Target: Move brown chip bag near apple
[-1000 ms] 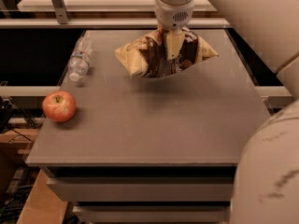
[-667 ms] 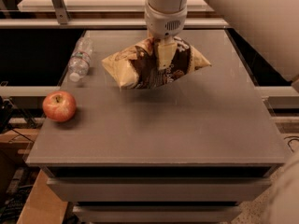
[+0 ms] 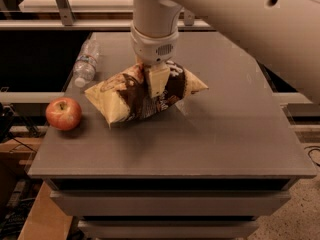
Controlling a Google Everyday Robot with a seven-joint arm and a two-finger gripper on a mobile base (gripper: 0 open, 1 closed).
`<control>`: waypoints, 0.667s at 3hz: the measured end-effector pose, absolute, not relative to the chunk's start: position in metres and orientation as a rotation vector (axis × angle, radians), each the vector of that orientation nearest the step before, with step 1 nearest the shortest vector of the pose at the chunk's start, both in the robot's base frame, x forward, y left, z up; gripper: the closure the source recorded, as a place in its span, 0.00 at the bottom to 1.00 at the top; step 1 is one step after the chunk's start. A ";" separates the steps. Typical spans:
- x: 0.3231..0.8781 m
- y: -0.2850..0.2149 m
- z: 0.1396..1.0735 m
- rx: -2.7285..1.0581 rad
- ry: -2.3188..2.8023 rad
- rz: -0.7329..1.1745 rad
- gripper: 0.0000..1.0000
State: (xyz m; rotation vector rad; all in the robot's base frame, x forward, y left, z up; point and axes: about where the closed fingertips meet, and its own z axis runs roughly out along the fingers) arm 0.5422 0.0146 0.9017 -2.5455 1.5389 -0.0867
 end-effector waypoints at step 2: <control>0.542 0.036 0.887 -2.513 1.583 -0.097 0.60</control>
Offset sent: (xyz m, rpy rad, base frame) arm 0.0033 0.0259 -0.0208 -0.0045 -0.0008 -0.0785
